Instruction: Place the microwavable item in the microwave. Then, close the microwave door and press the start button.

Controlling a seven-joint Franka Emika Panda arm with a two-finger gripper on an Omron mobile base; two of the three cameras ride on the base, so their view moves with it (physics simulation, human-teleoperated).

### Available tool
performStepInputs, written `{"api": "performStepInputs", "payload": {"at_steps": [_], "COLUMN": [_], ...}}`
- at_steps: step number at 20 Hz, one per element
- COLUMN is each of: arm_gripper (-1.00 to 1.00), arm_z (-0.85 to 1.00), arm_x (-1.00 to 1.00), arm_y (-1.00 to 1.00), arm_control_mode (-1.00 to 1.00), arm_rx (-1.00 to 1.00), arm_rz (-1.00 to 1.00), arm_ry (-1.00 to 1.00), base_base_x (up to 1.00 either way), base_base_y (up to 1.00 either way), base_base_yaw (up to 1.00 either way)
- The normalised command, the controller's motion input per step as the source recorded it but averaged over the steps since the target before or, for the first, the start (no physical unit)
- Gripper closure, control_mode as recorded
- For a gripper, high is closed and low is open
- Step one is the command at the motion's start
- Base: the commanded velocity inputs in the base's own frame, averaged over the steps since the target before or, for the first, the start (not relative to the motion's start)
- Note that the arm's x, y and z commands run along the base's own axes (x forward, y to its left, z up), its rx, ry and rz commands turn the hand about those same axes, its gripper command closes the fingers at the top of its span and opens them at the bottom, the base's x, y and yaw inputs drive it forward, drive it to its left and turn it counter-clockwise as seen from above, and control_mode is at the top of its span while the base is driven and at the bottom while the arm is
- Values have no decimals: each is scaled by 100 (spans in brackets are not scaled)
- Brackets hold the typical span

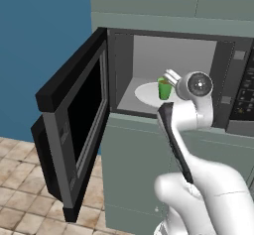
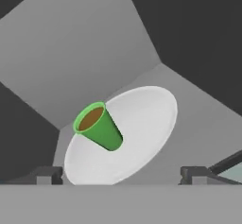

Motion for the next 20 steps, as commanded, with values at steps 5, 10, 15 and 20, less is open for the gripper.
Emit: {"api": "performStepInputs", "payload": {"at_steps": [5,10,15,20], "arm_gripper": [-100,-100,-100,-100], "arm_z": [16,19,-1,-11], "arm_x": [-100,-100,-100,-95], "arm_y": [21,24,73,95], "arm_control_mode": [-100,-100,-100,-100], "arm_rx": [-23,-27,-36,-43], "arm_rz": [16,23,30,33], "arm_ry": [-8,-7,0,-3], "base_base_x": [0,0,0,0], "base_base_y": [0,0,0,0], "base_base_yaw": [0,0,0,0]}}
